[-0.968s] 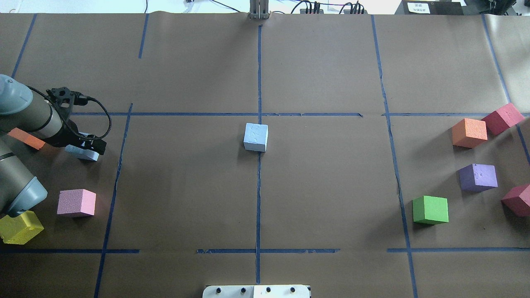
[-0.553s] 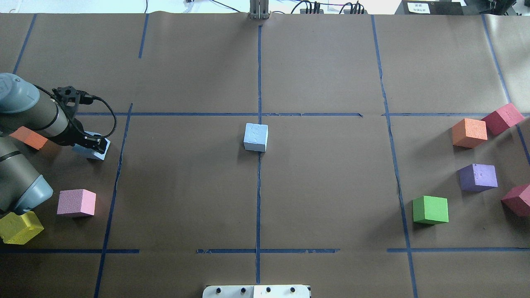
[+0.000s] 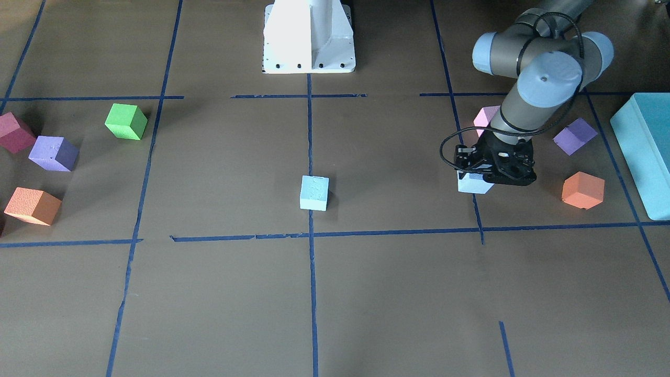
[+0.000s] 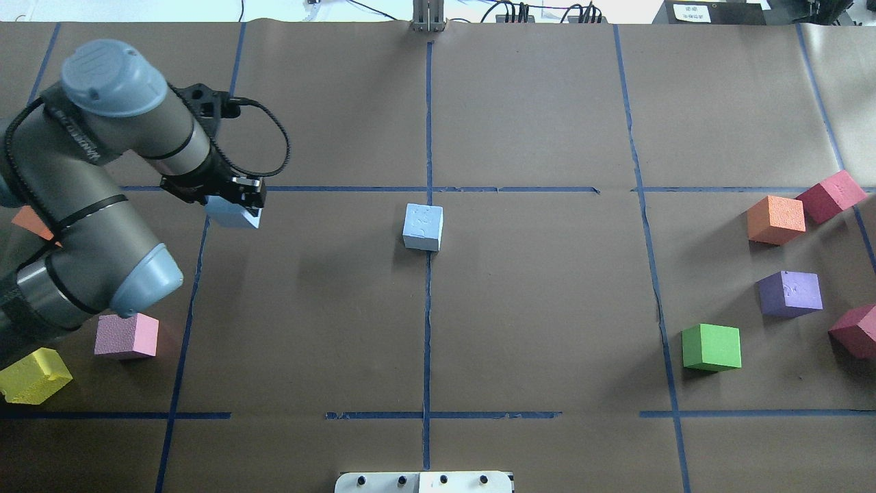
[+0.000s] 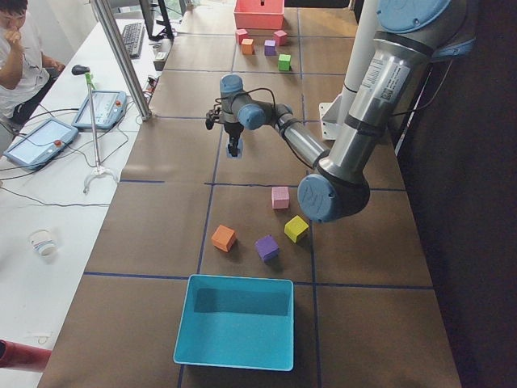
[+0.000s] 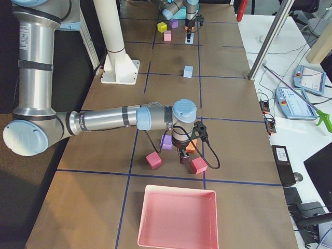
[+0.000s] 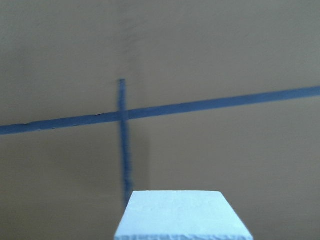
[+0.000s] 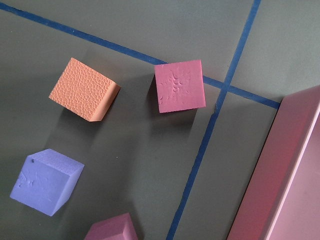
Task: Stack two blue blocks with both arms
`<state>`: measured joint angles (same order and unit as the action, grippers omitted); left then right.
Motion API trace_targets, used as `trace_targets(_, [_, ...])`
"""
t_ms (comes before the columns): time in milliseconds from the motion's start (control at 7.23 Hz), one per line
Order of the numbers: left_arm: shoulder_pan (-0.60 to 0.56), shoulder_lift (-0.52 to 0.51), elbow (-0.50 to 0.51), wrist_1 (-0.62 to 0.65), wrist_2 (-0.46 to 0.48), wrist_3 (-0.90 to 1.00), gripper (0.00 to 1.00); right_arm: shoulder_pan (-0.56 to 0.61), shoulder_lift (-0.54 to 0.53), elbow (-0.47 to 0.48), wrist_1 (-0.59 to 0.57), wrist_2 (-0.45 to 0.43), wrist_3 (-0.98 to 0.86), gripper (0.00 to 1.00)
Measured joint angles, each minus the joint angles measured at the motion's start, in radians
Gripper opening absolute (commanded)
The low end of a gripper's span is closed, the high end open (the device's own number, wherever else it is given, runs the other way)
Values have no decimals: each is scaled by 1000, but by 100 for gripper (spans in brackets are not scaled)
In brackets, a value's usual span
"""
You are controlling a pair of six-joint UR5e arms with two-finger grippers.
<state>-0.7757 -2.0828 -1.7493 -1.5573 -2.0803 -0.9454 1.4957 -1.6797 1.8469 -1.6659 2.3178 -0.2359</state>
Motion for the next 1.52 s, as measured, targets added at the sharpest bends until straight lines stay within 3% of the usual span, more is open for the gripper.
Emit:
trace_targets(277, [94,-212,90,37,54,-140,11,0,1,0,0,3,1,100])
trace_targets(553, [161,-386,260,32,145,-145,13,0,3,0,0,4,2,100])
trace_targets(830, [186,-444,353,1,165,-113,16,0,3,0,0,5,3,100])
trace_targets(968, [191,-451,371,-7,167,-108,29,0,4,0,0,5,3,100])
trace_targets(1245, [194,-453,390,-13,166,-105,100,0,6,0,0,5,3,100])
trace_targets(1521, [194,-456,393,-13,165,-111,100,0,6,-1,0,5,3,100])
